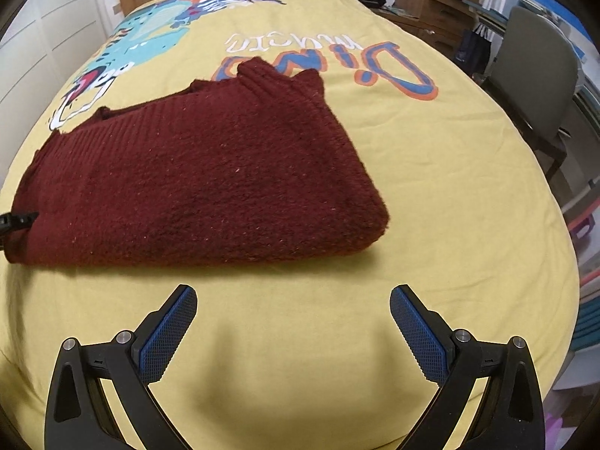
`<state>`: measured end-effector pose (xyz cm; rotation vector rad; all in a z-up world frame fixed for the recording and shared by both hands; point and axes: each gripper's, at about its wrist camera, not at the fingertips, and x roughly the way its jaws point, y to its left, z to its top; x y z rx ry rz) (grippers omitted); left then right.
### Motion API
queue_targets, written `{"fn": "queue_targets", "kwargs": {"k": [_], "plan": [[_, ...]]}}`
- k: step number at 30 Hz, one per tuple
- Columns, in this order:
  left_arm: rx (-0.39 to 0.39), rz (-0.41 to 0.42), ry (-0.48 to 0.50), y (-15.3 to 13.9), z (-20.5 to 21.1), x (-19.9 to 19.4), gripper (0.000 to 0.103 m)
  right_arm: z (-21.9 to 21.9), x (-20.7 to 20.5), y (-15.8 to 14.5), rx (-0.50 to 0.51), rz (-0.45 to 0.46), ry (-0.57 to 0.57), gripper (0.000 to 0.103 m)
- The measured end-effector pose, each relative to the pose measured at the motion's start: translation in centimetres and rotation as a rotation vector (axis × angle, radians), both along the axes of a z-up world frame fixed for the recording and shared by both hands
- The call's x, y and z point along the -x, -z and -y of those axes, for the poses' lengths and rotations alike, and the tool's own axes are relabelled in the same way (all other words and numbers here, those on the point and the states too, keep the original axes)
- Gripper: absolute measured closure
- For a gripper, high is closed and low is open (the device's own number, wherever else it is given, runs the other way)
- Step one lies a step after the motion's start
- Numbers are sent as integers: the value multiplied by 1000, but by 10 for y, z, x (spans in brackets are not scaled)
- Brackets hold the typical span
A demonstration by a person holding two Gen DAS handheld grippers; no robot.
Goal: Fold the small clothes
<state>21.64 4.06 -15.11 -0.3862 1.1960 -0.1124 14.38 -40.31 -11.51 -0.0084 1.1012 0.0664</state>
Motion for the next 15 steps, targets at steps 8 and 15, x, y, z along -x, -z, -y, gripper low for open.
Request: {"fn": "queue_targets", "kwargs": {"k": [8, 15], "plan": [[-4, 34, -34, -47, 13, 5, 76, 6, -2, -10, -28, 16, 9, 0], [12, 124, 55, -110, 66, 1, 77, 22, -4, -25, -59, 55, 33, 0]]}}
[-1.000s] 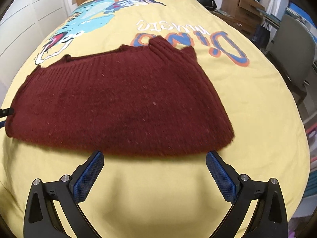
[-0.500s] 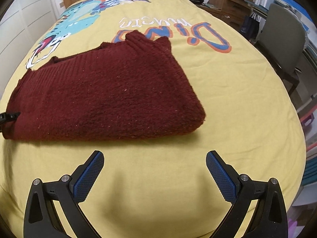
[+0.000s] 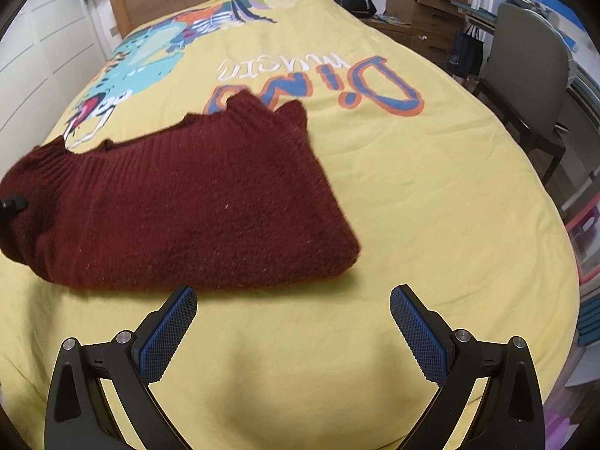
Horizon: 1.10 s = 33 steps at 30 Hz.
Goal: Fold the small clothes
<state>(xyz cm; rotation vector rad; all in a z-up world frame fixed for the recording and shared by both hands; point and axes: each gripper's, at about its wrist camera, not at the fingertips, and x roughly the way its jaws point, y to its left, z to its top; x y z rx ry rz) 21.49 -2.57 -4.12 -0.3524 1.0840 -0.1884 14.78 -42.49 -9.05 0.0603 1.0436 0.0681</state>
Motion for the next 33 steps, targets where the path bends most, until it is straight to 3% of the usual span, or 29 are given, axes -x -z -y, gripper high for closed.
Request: {"fn": "queue_targets", "kwargs": {"k": [6, 12, 19, 25, 29, 33], "plan": [[-11, 45, 95, -25, 78, -29, 79, 26, -4, -15, -8, 30, 36, 0], [-26, 46, 185, -22, 171, -58, 80, 58, -10, -28, 1, 49, 81, 0], [-89, -8, 288, 14, 265, -71, 81, 93, -7, -20, -9, 17, 142, 0], [-212, -43, 296, 56, 298, -68, 80, 110, 0, -2, -24, -35, 171, 0], [-222, -48, 282, 64, 299, -65, 71, 113, 3, 6, -36, -54, 170, 0], [-224, -70, 283, 58, 298, -67, 48, 113, 5, 8, -42, -58, 165, 0]]}}
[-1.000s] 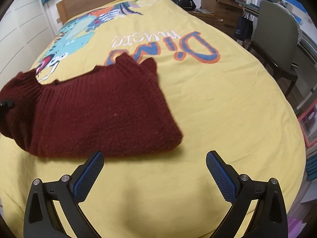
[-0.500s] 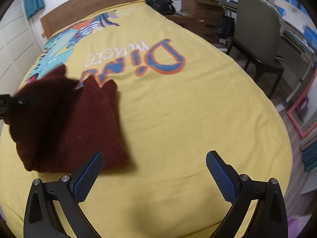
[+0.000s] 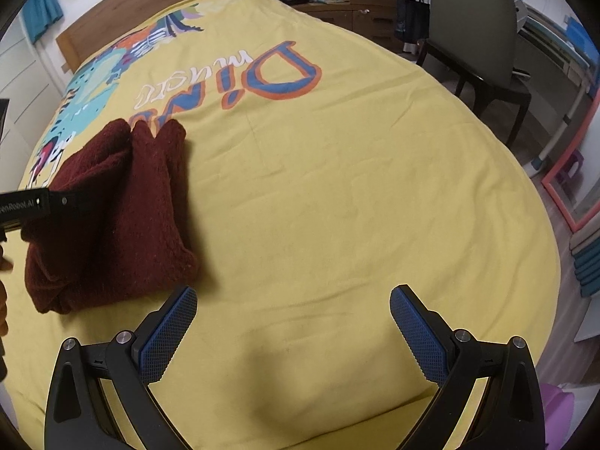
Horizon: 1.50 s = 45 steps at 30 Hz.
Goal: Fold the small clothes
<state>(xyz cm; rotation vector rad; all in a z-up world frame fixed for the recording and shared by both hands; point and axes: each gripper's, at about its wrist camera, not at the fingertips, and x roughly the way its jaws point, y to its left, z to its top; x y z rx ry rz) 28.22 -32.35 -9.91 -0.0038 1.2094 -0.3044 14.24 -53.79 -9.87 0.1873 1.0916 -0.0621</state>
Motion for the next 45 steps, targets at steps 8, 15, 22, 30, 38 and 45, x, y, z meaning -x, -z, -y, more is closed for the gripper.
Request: {"fn": "queue_targets", "kwargs": {"k": [8, 15, 22, 30, 38, 45], "plan": [[78, -12, -19, -22, -13, 6, 2, 1, 0, -2, 3, 5, -2, 0], [135, 41, -33, -61, -39, 15, 1, -11, -3, -13, 11, 20, -35, 0], [102, 63, -119, -67, -97, 20, 1, -47, -25, -42, 17, 44, -149, 0], [68, -3, -226, -25, -163, 34, 1, -121, -77, -71, 11, 17, -308, 2], [88, -57, -295, -3, -203, 52, 1, -193, -132, -53, -66, -117, -440, 31], [112, -58, -315, -6, -217, 60, 1, -206, -144, -6, -96, -258, -449, 54]]}}
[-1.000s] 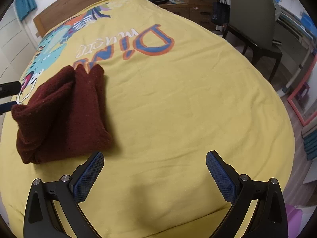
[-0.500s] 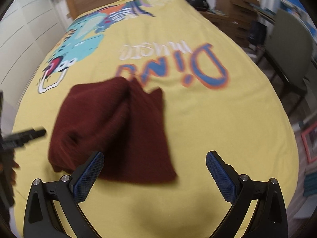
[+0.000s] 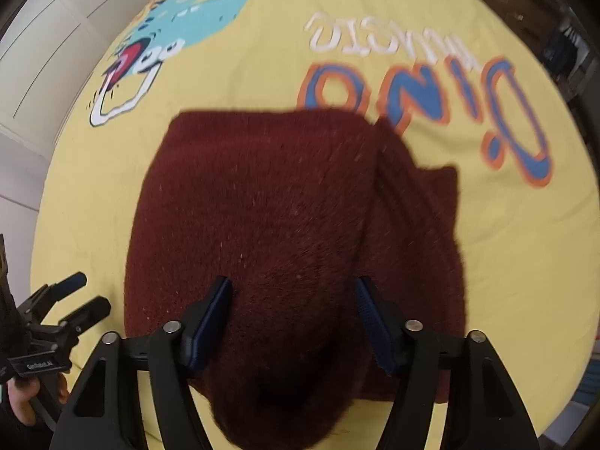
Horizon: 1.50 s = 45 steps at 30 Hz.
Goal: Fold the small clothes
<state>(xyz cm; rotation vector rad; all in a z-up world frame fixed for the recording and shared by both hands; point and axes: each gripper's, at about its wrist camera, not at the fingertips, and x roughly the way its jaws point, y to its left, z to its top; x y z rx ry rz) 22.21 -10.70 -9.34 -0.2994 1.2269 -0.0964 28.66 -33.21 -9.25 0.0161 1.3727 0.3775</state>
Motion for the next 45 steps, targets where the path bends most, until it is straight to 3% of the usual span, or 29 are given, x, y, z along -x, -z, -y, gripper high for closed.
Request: {"fn": "queue_targets", "kwargs": {"k": [4, 6, 16, 20, 23, 26, 29, 30, 33, 35, 39, 45], "plan": [[3, -3, 15, 3, 2, 3, 1, 16, 5, 0, -8, 21, 17, 78], [13, -4, 26, 3, 5, 3, 1, 27, 8, -7, -27, 44, 35, 80], [2, 16, 77, -5, 26, 3, 1, 86, 17, -54, 14, 160, 121, 82], [0, 17, 90, -6, 34, 2, 1, 104, 24, -40, 80, 139, 132, 82], [-2, 14, 101, -5, 39, 1, 1, 109, 27, -9, 100, 69, 134, 82], [-3, 4, 106, -5, 38, 4, 1, 107, 32, 9, 85, 44, 133, 75], [-17, 0, 116, -6, 42, 3, 1, 108, 32, 2, 110, 64, 145, 52], [-21, 2, 117, -7, 44, 2, 1, 109, 31, -3, 126, 72, 143, 38], [-15, 21, 124, -13, 50, -5, 1, 114, 30, -15, 85, 87, 145, 32], [-13, 32, 130, -18, 54, -10, 1, 117, 26, -26, 17, 111, 160, 21], [-16, 35, 125, -27, 73, -30, 1, 114, 15, -36, -40, 129, 180, 19], [-32, -6, 150, -19, 108, -58, 1, 105, 3, -11, -30, 81, 166, 10]]}}
